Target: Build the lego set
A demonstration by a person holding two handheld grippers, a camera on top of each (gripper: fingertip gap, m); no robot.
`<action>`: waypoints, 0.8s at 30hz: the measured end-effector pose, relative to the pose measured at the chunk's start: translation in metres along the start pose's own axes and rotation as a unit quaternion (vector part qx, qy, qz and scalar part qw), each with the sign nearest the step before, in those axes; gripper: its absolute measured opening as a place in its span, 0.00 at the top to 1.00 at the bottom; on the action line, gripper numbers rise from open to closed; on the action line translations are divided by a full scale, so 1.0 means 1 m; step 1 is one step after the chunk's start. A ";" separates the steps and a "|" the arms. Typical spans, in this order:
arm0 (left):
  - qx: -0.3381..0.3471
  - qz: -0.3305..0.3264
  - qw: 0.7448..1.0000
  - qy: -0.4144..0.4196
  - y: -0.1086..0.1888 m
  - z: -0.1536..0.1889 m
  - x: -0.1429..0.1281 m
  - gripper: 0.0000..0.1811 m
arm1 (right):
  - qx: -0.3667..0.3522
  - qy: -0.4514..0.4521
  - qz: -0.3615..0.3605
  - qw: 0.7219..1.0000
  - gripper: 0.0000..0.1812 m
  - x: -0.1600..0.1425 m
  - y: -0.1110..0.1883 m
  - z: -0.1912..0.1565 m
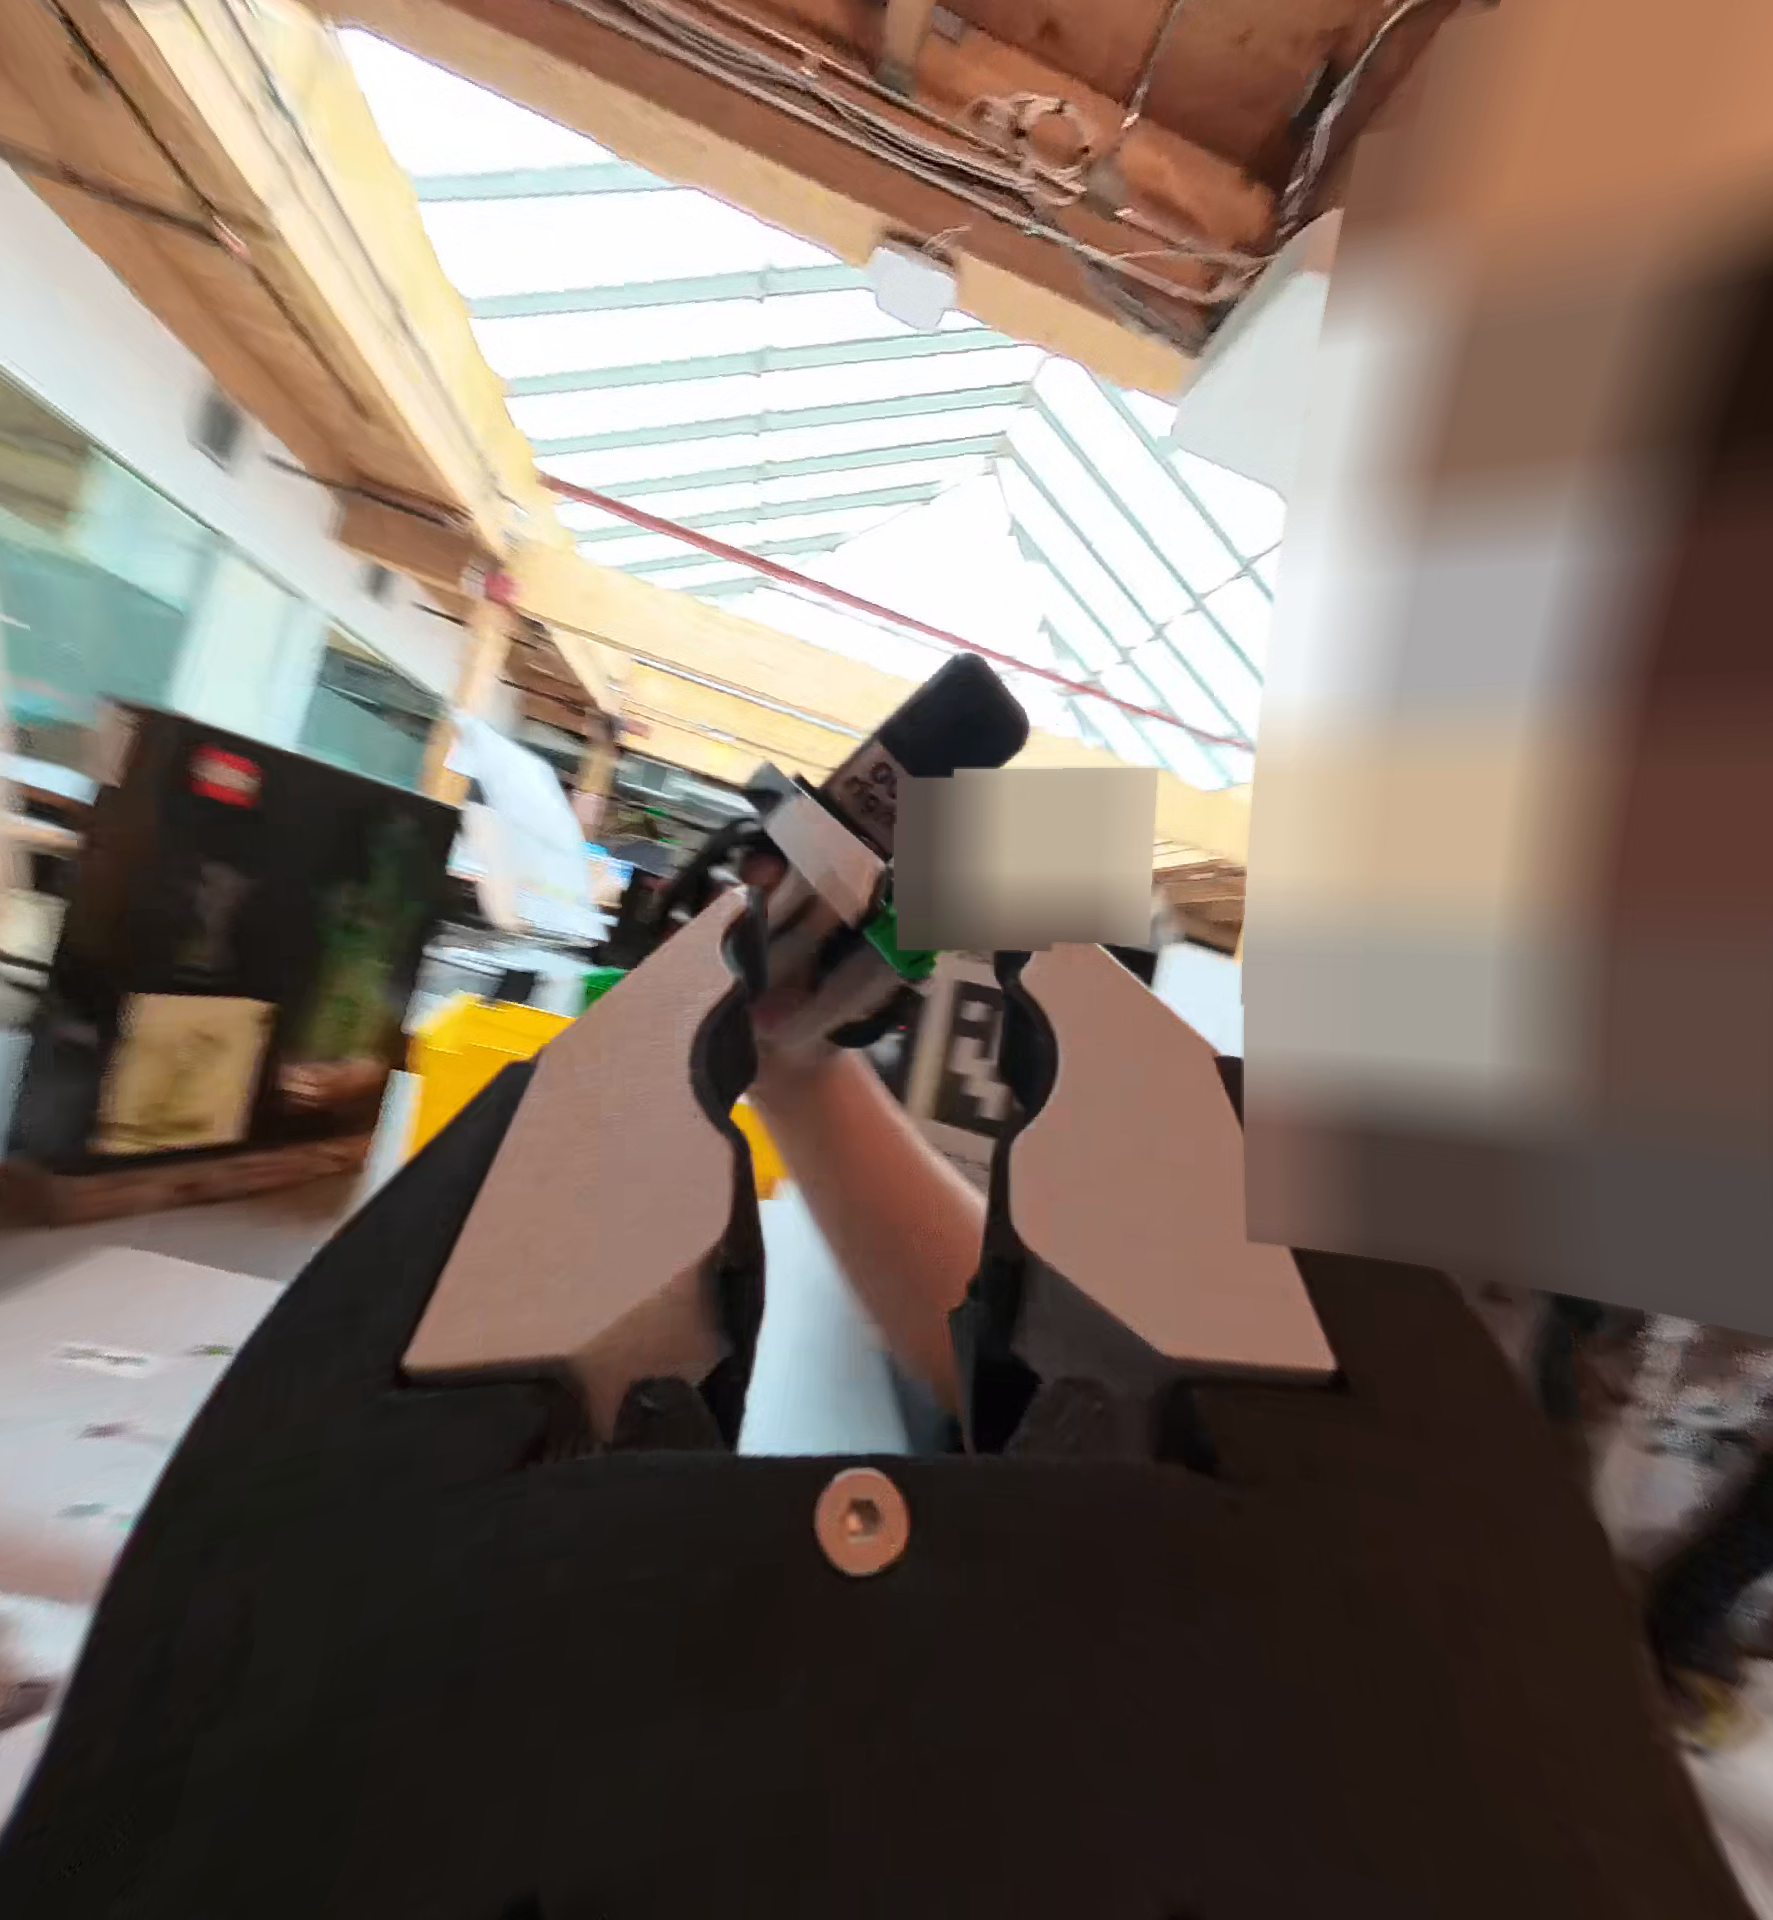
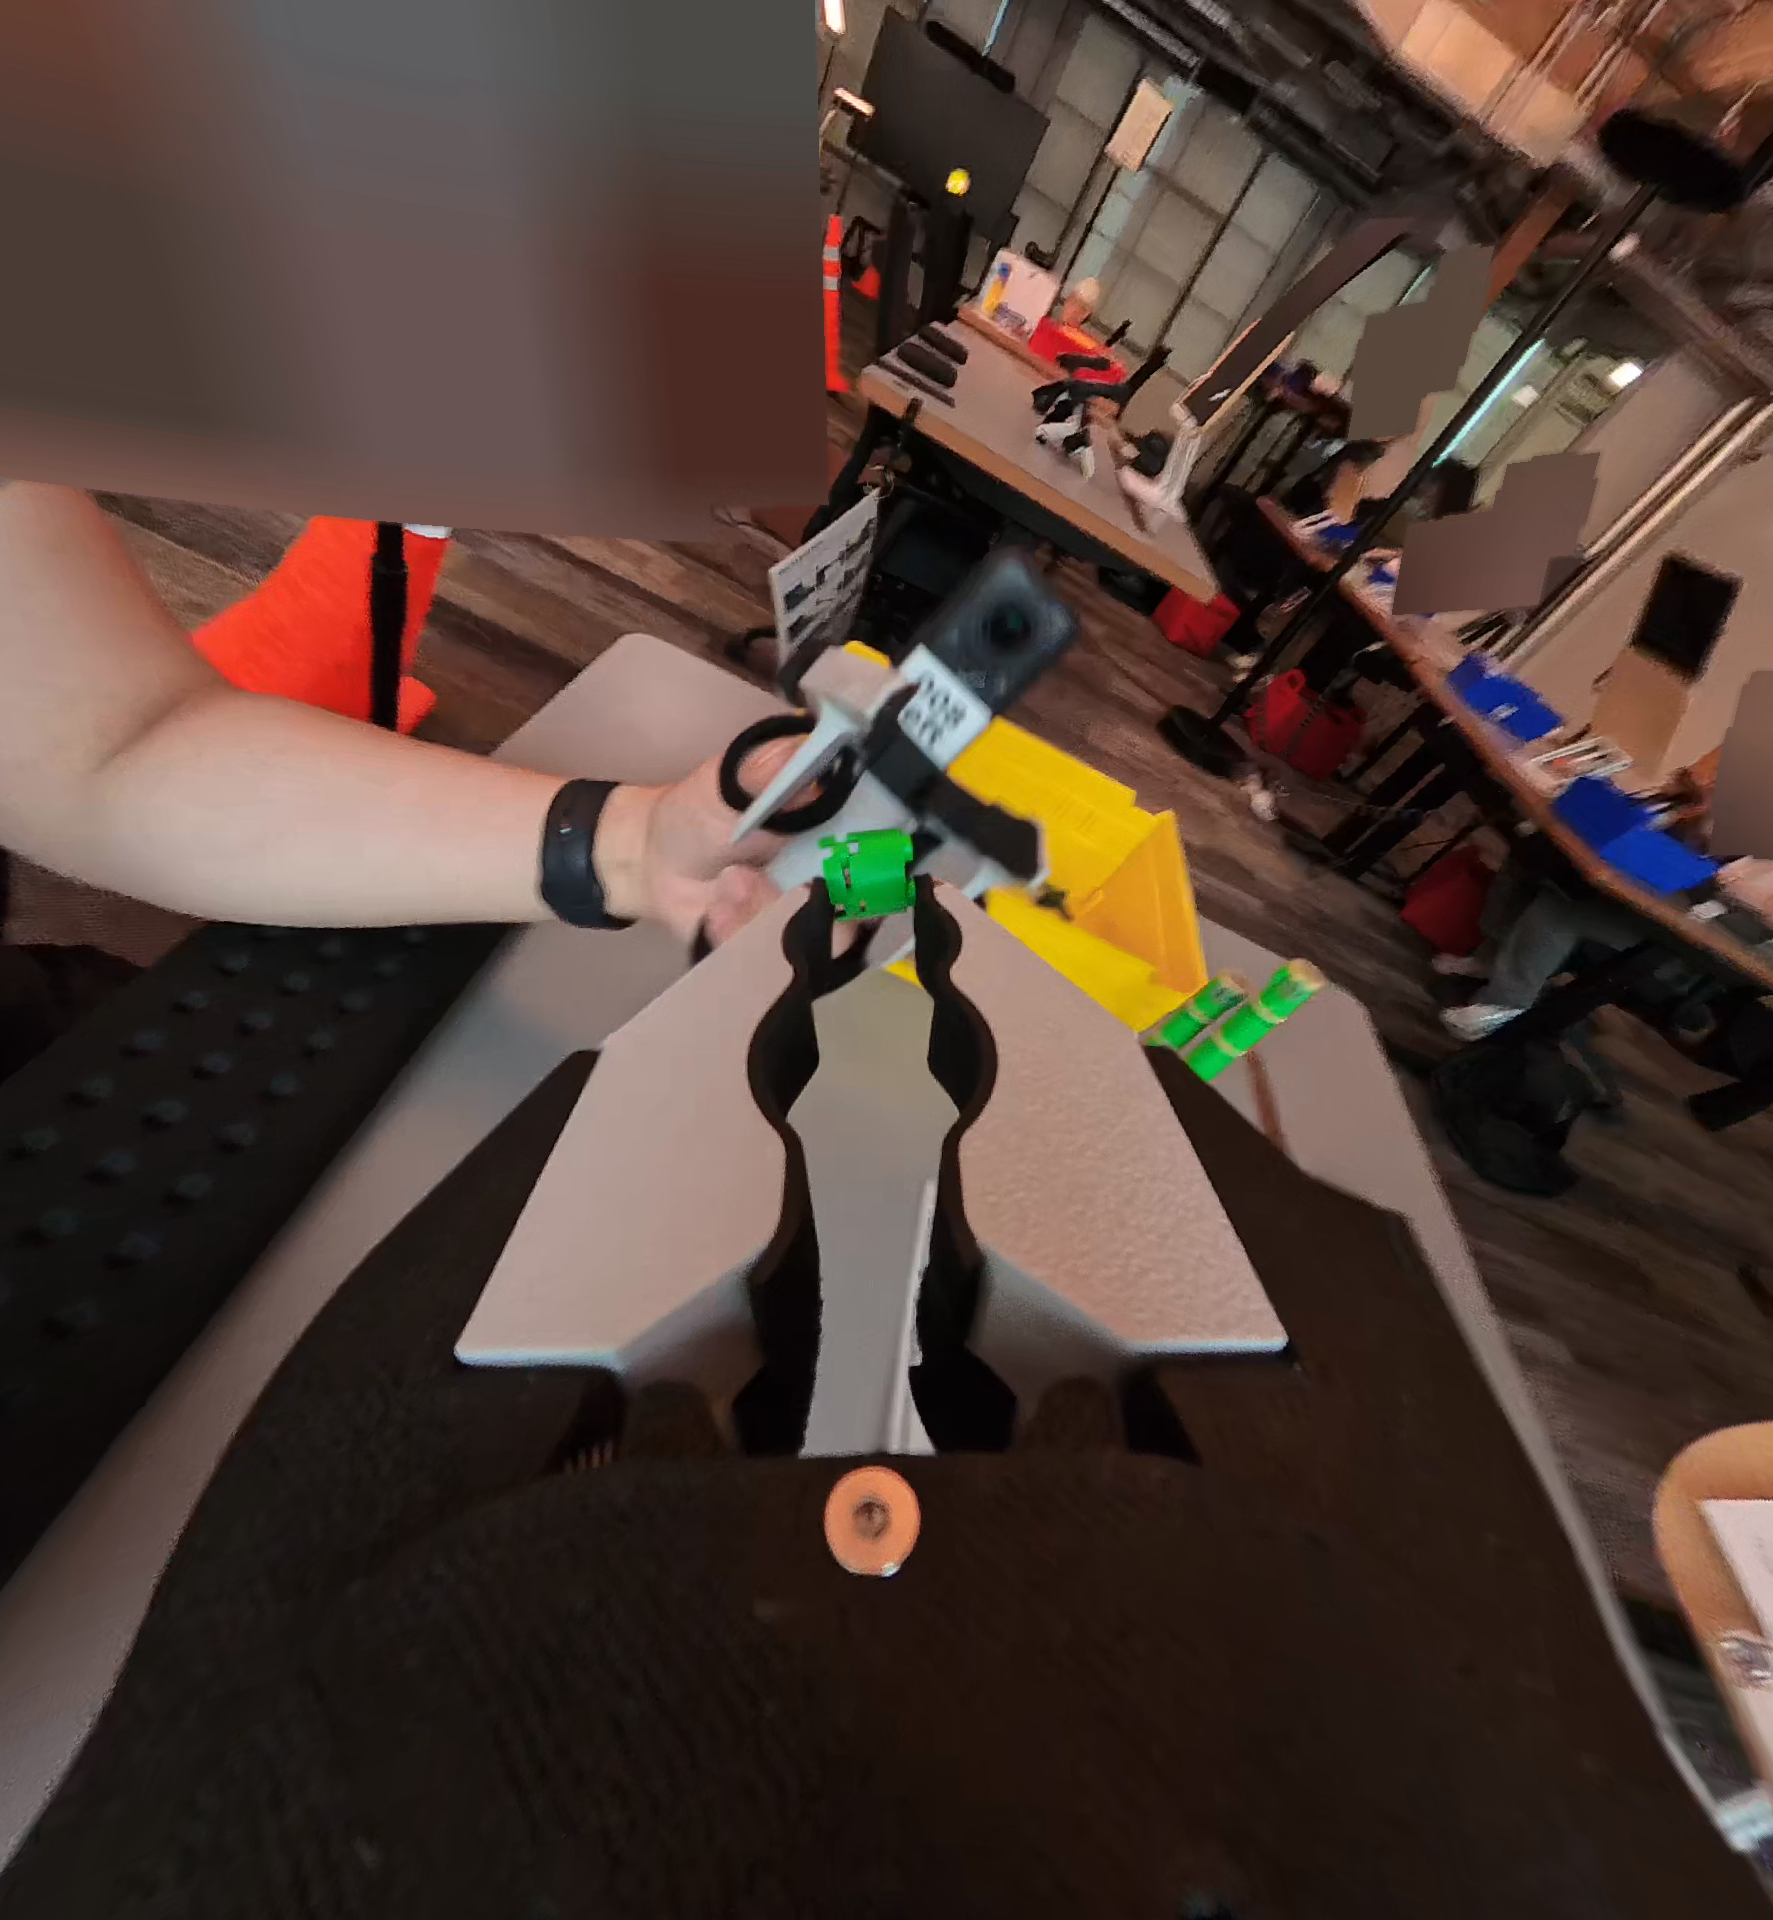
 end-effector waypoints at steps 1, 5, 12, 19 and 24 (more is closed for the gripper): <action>0.032 -0.016 0.998 -0.057 0.003 0.000 0.004 0.76 | 0.010 -0.018 -0.014 1.000 0.92 -0.003 0.003 -0.001; 0.080 -0.122 0.962 -0.230 -0.003 0.013 -0.009 0.74 | -0.028 -0.009 -0.082 0.996 0.92 -0.016 0.006 0.004; 0.076 -0.211 0.918 -0.327 -0.020 0.021 -0.040 0.85 | -0.047 0.029 -0.127 0.990 0.92 -0.018 0.005 -0.003; 0.068 -0.202 0.915 -0.344 -0.017 0.025 -0.037 0.92 | -0.030 0.026 -0.140 0.989 0.92 -0.023 0.000 -0.008; 0.062 -0.207 0.915 -0.342 -0.017 0.026 -0.039 0.90 | -0.030 0.017 -0.143 0.989 0.92 -0.024 0.000 -0.008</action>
Point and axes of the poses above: each gripper's, where its closed fingertips meet, y back along the fingers, x out of its top, z = x × y across the jaws, the point moved 3 cm from there along y, back along the fingers, and after that the axes turned 15 degrees about -y, right-handed, at the moved point
